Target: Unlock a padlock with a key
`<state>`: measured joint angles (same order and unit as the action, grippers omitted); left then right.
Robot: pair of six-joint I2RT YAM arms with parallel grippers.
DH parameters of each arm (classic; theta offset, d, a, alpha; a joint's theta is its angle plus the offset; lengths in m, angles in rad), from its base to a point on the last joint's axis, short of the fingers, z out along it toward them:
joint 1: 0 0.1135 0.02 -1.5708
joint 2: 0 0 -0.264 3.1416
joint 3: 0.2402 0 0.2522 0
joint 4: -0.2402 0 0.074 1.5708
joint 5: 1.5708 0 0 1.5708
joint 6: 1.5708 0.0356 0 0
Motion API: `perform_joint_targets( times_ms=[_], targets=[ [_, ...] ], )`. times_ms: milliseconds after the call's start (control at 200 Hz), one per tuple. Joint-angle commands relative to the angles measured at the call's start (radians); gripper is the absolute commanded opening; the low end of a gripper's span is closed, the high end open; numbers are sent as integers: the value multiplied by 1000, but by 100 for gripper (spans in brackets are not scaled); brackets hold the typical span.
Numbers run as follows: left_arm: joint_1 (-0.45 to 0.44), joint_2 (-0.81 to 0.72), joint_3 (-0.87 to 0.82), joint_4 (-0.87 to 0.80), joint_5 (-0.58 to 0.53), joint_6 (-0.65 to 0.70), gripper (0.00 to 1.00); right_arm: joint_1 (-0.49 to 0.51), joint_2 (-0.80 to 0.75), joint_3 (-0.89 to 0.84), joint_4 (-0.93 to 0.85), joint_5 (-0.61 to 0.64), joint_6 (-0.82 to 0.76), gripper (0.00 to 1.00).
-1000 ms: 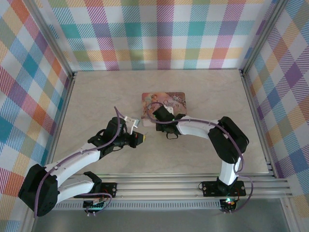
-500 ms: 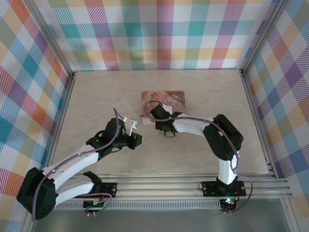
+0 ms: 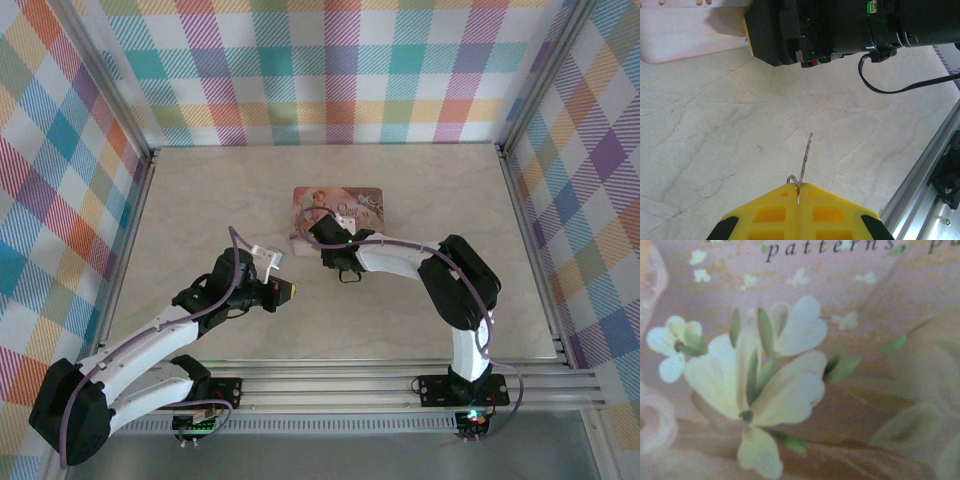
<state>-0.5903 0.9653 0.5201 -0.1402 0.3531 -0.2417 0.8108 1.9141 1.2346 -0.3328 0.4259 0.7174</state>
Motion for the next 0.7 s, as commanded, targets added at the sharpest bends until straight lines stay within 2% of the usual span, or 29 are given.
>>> perform_joint_targets(
  times_ms=[0, 225, 455, 695],
  targets=[
    [7, -29, 7, -32, -9, 10, 0, -12, 26, 24, 9, -4, -29, 41],
    [6, -53, 8, -42, -18, 12, 0, -15, 8, 25, 13, -10, -54, 18],
    [6, -42, 10, -16, -4, 29, 0, -24, -70, 6, -5, -76, -95, 8],
    [6, -16, 19, 46, 28, 64, 0, -77, -139, 45, -128, -292, -146, 1]
  ],
)
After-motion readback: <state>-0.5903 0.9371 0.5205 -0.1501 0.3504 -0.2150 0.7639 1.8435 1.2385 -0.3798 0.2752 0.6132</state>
